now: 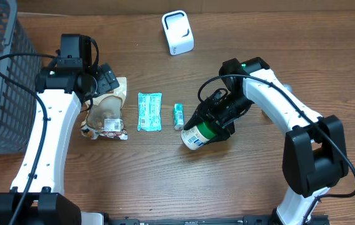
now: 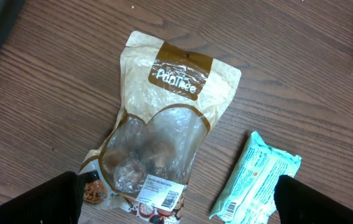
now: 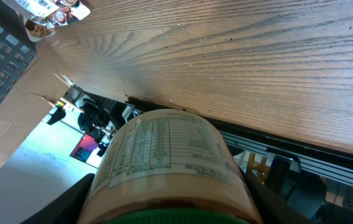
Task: Scan the item barcode
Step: 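Lift the jar and tilt it sideways, rotating the label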
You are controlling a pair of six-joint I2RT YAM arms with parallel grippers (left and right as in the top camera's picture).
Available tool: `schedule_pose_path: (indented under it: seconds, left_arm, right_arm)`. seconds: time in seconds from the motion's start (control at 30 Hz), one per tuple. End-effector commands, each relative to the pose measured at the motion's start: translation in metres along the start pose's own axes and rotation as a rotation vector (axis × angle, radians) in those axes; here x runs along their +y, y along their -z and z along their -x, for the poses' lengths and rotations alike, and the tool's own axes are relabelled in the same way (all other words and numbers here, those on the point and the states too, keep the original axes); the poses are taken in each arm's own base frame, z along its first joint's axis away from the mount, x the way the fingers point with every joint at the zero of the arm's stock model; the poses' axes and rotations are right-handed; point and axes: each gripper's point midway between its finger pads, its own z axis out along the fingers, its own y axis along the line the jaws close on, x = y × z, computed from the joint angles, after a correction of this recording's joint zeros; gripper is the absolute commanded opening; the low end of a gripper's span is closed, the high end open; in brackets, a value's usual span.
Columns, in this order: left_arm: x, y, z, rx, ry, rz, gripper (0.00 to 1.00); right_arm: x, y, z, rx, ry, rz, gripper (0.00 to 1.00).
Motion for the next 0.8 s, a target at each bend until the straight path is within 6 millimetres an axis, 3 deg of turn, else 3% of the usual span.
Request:
schedule_pose_path:
  seconds: [0.0, 0.77]
  left_arm:
    - [-0.0002, 0.0012, 0.0031, -0.006, -0.003, -0.003, 0.99]
    - [-0.0002, 0.0012, 0.0031, -0.006, -0.003, -0.003, 1.0]
  right_arm:
    - [0.0181, 0.0124, -0.0103, -0.014, 0.047, 0.058, 0.22]
    - [0.0174, 0.0124, -0.0115, -0.01, 0.041, 0.056, 0.21]
